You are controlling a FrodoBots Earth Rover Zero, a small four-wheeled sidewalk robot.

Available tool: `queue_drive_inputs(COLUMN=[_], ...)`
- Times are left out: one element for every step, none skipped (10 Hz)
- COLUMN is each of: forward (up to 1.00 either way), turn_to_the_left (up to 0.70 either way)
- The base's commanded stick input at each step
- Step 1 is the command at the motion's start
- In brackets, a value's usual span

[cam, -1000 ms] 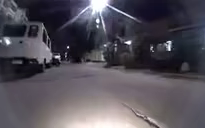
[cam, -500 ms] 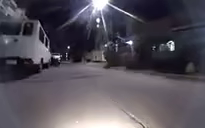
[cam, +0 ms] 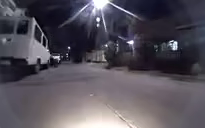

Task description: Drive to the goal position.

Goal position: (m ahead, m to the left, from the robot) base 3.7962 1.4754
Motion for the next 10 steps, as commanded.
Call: queue_drive_inputs(forward=[0.70,0.70,0.70,0.70,0.70,0.70,0.70,0.70,0.70,0.70], turn_to_the_left=[0.19,0.30,0.34,0.34,0.34,0.30,0.05,0.05,0.05,0.05])
